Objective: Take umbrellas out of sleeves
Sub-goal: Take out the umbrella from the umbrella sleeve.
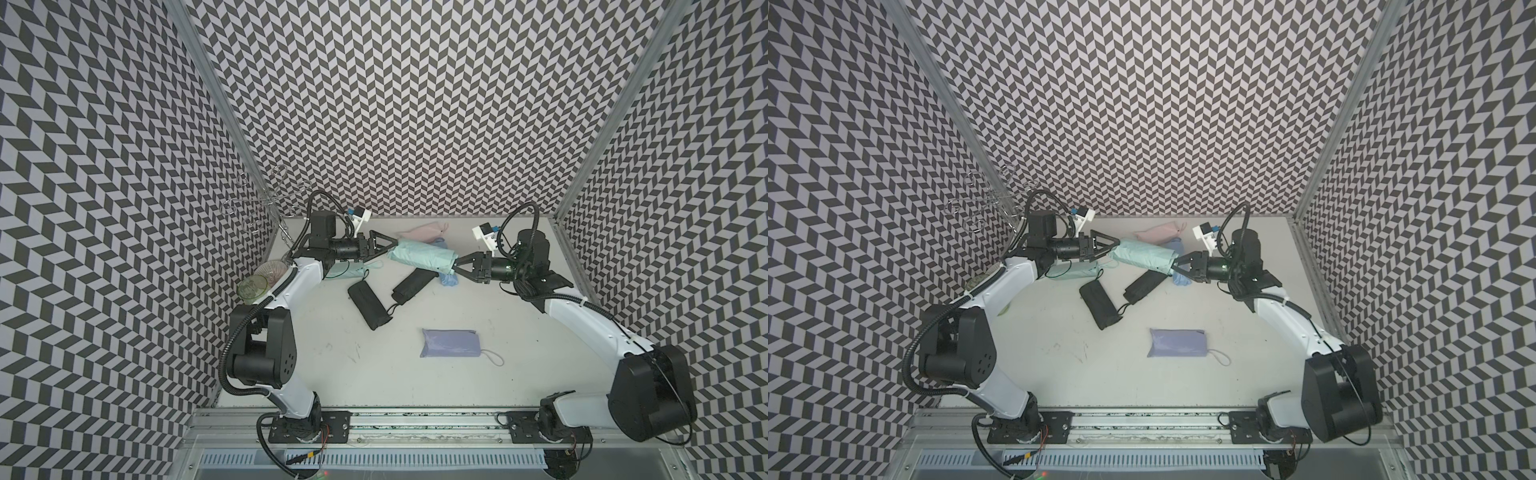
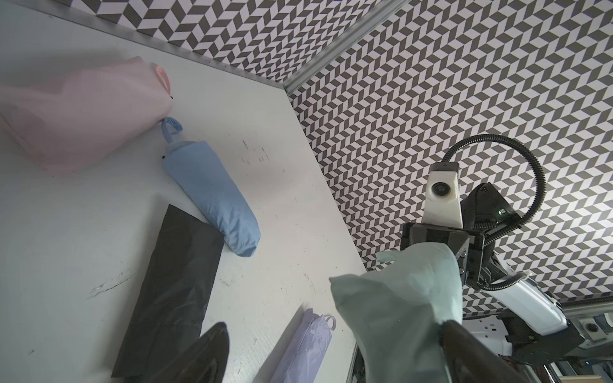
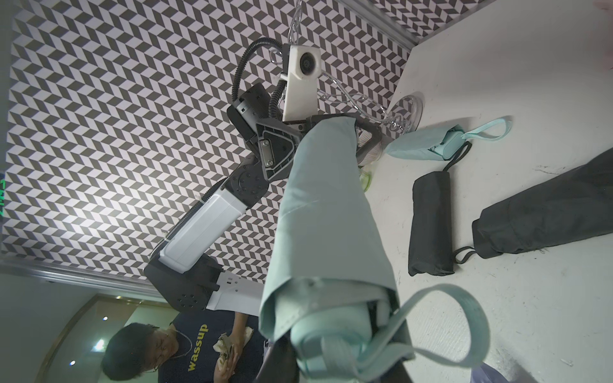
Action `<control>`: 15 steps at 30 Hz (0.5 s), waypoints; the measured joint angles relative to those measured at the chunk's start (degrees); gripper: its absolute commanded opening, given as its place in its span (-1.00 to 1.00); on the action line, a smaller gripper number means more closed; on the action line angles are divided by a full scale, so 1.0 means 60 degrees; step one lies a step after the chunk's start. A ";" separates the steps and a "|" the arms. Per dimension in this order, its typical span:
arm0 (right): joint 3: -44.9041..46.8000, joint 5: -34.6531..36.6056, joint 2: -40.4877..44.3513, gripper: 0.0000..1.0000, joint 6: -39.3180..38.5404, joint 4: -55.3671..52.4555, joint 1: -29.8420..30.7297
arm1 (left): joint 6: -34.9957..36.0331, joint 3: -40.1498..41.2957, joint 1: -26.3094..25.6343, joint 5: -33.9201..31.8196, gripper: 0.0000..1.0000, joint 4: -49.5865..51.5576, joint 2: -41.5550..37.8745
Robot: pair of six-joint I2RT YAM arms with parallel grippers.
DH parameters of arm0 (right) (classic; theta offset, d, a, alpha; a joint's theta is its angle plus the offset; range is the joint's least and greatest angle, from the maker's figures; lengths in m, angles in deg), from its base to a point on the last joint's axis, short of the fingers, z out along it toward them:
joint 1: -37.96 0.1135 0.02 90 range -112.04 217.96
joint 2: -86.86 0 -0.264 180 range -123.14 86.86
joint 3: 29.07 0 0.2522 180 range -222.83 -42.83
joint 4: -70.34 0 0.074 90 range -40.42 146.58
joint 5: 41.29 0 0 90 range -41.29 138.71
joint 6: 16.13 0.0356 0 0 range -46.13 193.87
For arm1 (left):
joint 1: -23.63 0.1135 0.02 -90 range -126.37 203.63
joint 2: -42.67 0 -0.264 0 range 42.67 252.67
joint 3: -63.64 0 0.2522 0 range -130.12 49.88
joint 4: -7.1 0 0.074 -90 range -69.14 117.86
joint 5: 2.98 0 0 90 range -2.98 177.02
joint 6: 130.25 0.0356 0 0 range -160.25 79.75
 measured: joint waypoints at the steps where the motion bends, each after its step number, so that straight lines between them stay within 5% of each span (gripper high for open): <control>1: -0.0025 -0.0011 -0.0015 -0.73 -0.0007 -0.0025 0.0018 | -0.0007 0.0000 0.0004 0.0044 0.92 0.0000 -0.0018; 6: -0.0058 -0.0022 -0.0091 -0.73 -0.0091 -0.0168 0.0025 | 0.0018 0.0000 -0.0120 0.0262 0.57 -0.0011 -0.0029; 11: -0.0087 -0.0025 -0.0164 -0.74 -0.0244 -0.0244 0.0040 | -0.0033 0.0000 -0.0157 0.0397 0.55 -0.0004 -0.0029; 15: -0.0164 -0.0015 -0.0233 -0.74 -0.0364 -0.0302 0.0044 | -0.0091 0.0000 -0.0160 0.0437 0.74 0.0025 -0.0029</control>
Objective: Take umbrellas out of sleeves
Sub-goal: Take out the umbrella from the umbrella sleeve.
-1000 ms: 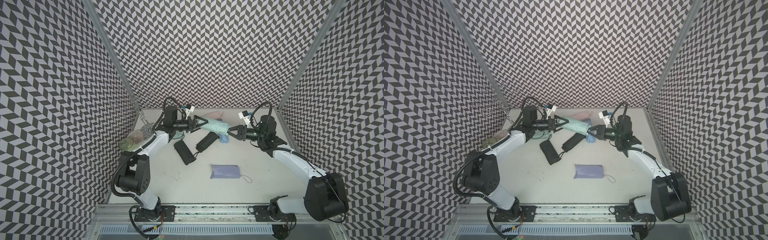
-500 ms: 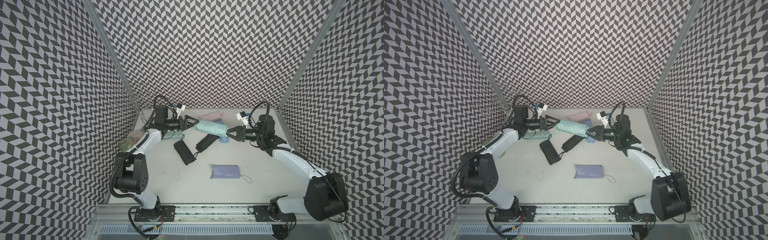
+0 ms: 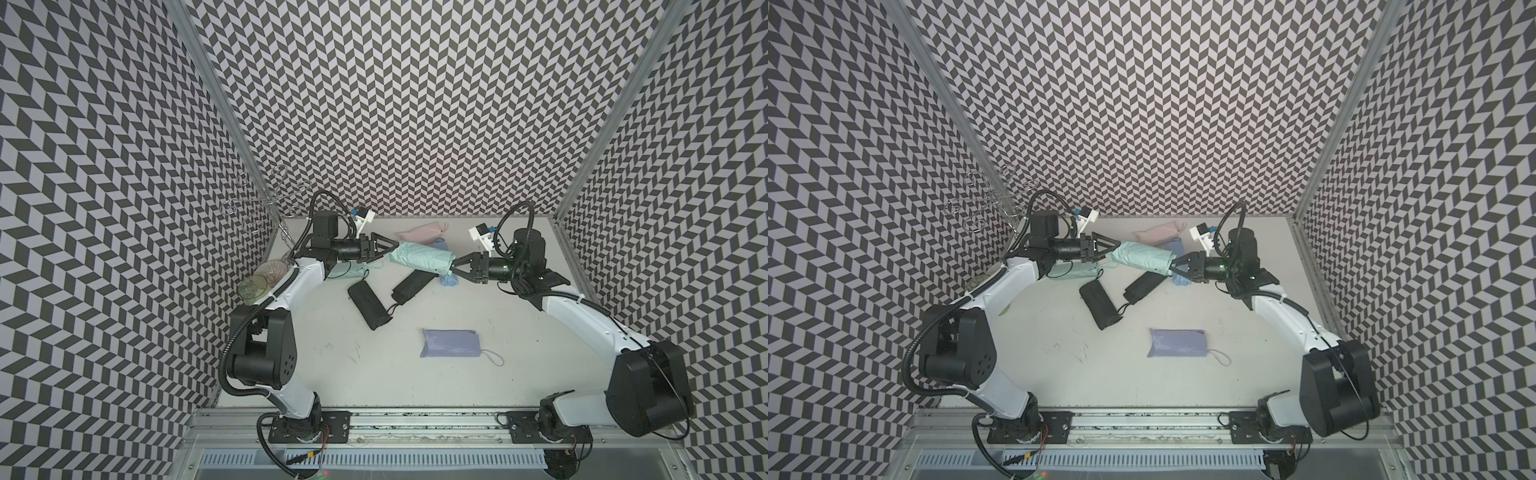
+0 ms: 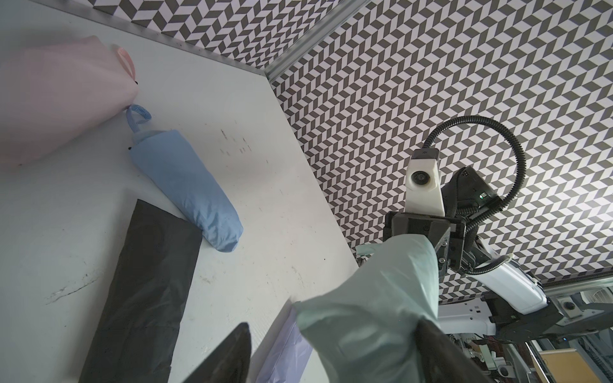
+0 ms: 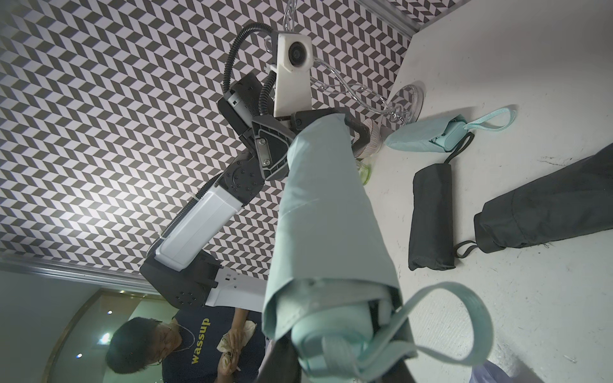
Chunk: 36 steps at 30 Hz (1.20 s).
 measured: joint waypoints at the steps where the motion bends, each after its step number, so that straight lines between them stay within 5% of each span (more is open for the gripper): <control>1: -0.0025 0.0015 -0.0011 -0.74 -0.0040 -0.0040 0.0007 | 0.0000 0.0000 0.0000 0.0015 0.79 0.0011 0.0000; 12: -0.0127 0.0240 -0.0168 -0.74 -0.0255 -0.0342 0.0036 | -0.0091 -0.0022 -0.0051 0.0106 0.74 0.0157 0.0000; 18: -0.0127 0.0368 -0.0186 -0.75 -0.0317 -0.0397 0.0036 | -0.0171 -0.0029 -0.0051 0.0197 0.30 0.0142 0.0000; 25: -0.0200 0.0433 -0.0331 -0.75 -0.0393 -0.0437 0.0036 | -0.0277 -0.0025 -0.0051 0.0291 0.00 0.0120 0.0000; 30: -0.0237 0.0463 -0.0361 -0.75 -0.0474 -0.0441 0.0036 | -0.0375 -0.0025 -0.0069 0.0364 0.37 0.0076 0.0000; 36: -0.0255 0.0525 -0.0361 -0.75 -0.0474 -0.0444 0.0015 | -0.0379 -0.0025 -0.0117 0.0430 0.30 0.0087 0.0000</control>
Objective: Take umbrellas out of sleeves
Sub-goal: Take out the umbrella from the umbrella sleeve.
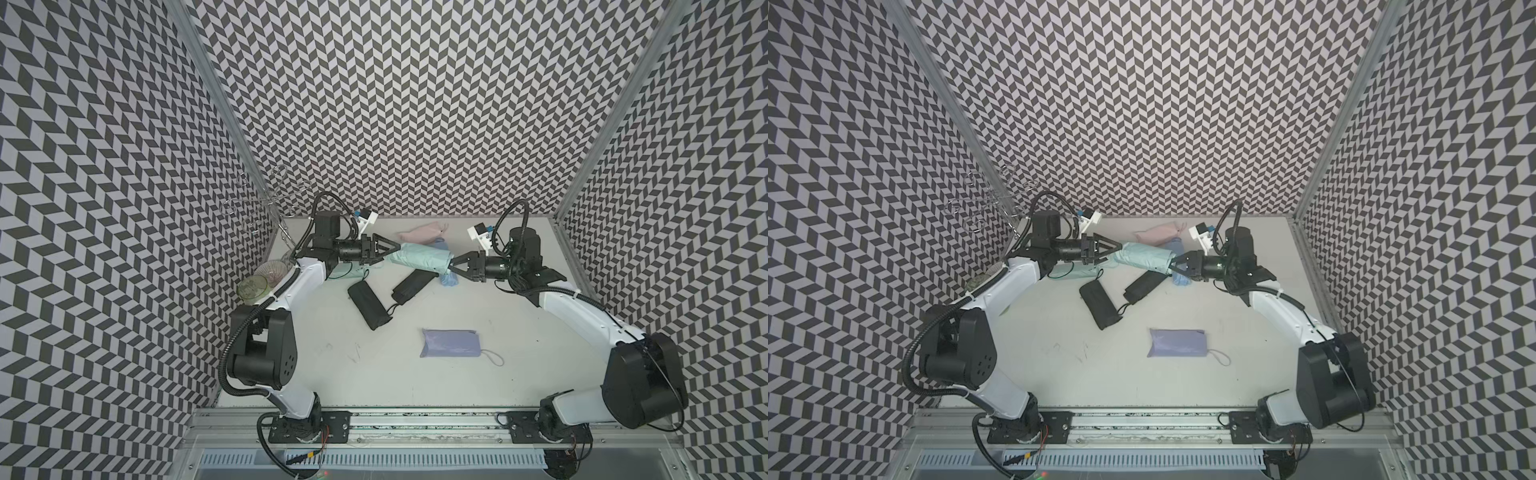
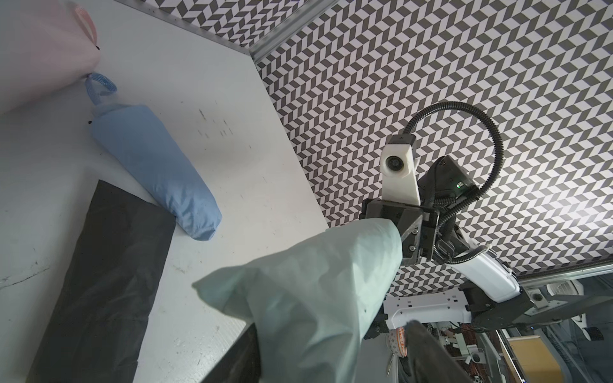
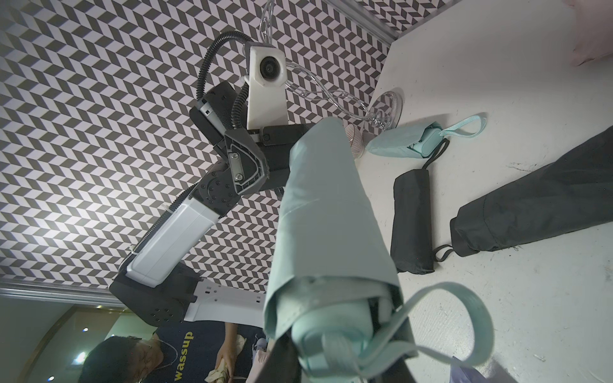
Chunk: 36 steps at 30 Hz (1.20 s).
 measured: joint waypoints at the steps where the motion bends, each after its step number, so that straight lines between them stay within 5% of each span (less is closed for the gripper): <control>1: -0.0011 -0.0004 0.0000 -0.75 0.0000 0.0000 -0.0004 | 0.0007 0.0000 0.0000 -0.0004 0.27 0.0007 0.0000; 17: -0.0153 0.0047 -0.0018 -0.75 0.0000 -0.0117 -0.0113 | 0.0299 -0.0015 0.0073 -0.0200 -0.89 0.0372 0.0036; 36: -0.0149 0.0226 -0.0011 -0.75 -0.0084 -0.0280 -0.0171 | 0.0503 -0.0382 0.0495 -0.0353 -1.00 0.1144 0.0240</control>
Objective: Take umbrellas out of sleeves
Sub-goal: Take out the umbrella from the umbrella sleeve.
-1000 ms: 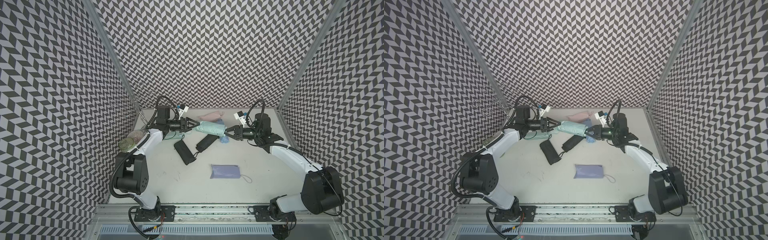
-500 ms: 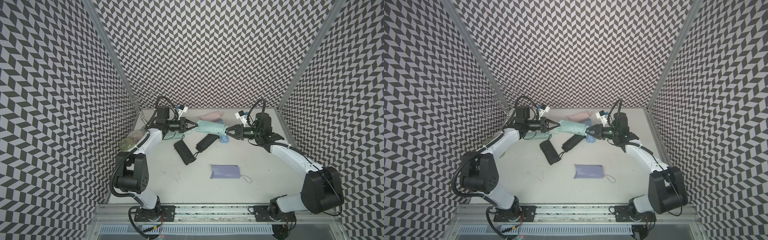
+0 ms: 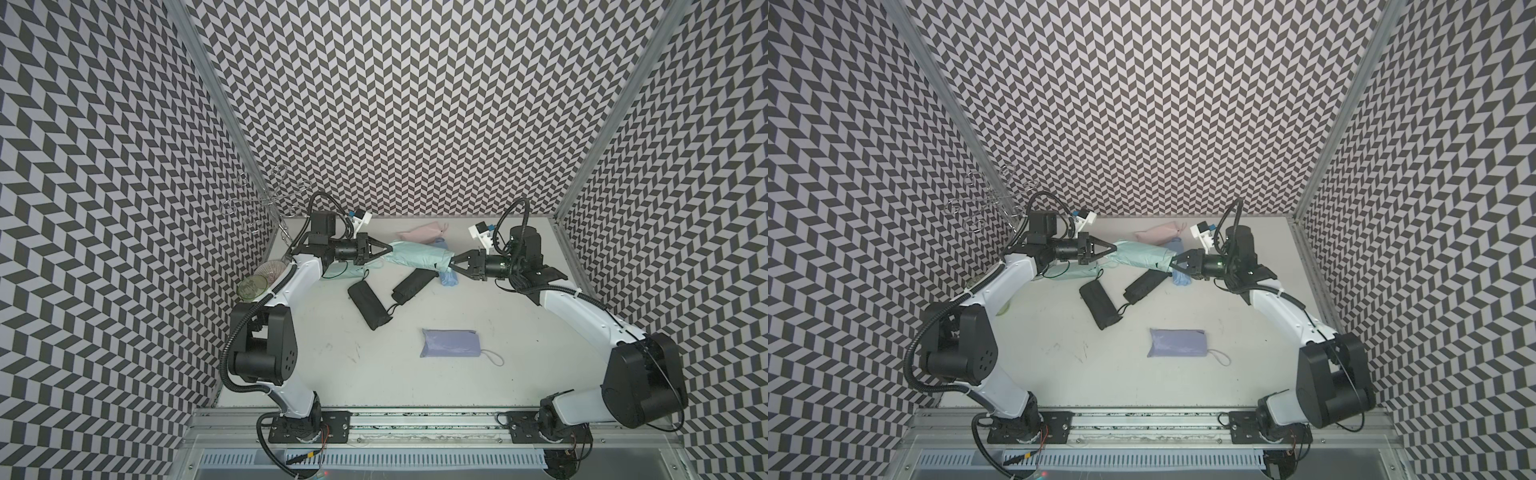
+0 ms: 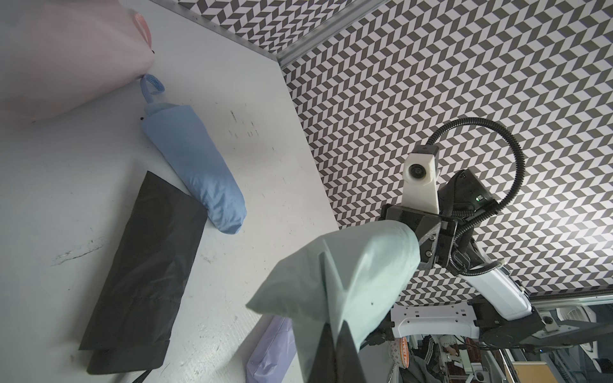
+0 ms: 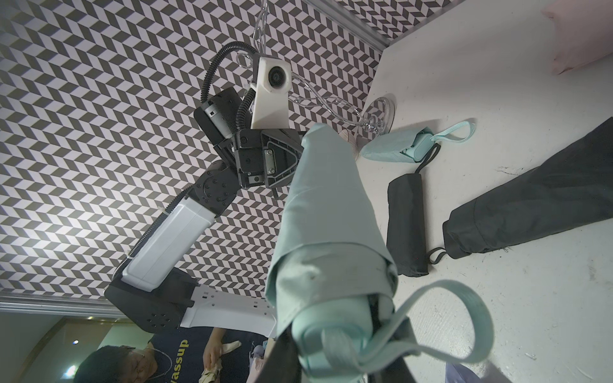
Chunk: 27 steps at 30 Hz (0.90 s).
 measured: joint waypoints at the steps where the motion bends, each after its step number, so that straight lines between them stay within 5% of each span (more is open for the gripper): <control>1: 0.0000 0.0000 0.0007 -0.75 -0.0015 -0.0022 -0.0015 | -0.0011 0.0000 0.0018 -0.0007 -1.00 0.0004 0.0000; 27: 0.0146 0.0484 0.1239 -0.77 -0.0612 -0.1319 -0.0987 | -0.0466 0.0000 0.1013 -0.1264 -1.00 -0.0015 0.0244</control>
